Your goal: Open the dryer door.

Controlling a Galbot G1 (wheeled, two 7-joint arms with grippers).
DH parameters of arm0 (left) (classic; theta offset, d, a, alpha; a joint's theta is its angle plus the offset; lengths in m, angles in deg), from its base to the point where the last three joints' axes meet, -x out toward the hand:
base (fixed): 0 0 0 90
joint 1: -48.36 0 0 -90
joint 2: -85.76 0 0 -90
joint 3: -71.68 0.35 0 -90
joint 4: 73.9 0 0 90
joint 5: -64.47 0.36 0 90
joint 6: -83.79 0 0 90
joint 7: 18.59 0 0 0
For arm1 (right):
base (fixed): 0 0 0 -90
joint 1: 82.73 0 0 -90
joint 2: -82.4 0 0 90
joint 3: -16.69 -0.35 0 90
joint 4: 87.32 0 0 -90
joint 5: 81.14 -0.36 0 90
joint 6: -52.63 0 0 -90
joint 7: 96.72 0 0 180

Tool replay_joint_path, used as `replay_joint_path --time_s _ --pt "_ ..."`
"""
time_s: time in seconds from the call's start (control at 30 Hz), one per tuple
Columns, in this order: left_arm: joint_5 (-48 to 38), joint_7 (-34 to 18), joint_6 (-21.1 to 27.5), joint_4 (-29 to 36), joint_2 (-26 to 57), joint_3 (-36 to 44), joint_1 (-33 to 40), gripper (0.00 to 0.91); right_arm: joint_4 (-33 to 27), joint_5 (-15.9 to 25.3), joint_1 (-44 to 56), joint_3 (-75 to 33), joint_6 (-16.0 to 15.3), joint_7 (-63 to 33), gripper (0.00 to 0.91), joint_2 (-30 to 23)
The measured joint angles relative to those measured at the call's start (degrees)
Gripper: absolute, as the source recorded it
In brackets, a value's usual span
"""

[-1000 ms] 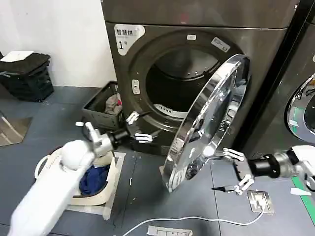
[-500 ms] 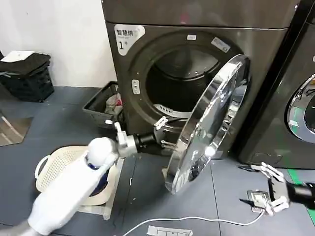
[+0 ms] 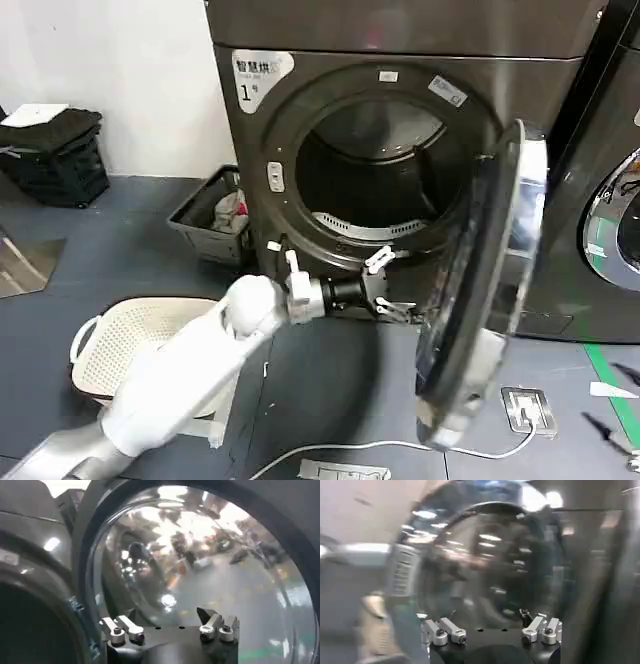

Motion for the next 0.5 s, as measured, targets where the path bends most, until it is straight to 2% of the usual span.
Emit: replay_joint_path --time_s 0.1,0.2,0.27,0.37,0.5 --pt "0.4 -0.4 -0.4 -0.9 -1.3 1.4 0.8 0.907 -0.5 3.9 0.0 -3.0 -0.5 -6.5 0.907 -4.7" --pt "1.3 -0.5 -1.0 -2.2 -2.8 2.9 1.7 0.907 -0.8 9.3 -0.2 -5.6 -2.5 -14.4 0.907 -9.6" --pt "1.5 -0.6 -1.3 -3.0 -3.9 3.8 2.2 0.907 -0.3 12.9 -0.6 -7.3 -5.4 -20.7 0.907 -12.8" --pt "1.7 -0.7 -1.7 -4.9 -5.8 5.2 3.2 0.907 0.8 15.8 -1.3 -9.5 -10.2 -29.3 0.907 -17.0" --pt "1.8 -0.9 -2.2 -7.6 -8.5 7.3 4.8 0.907 1.4 16.6 -2.6 -12.8 -16.3 -37.3 0.907 -21.7"
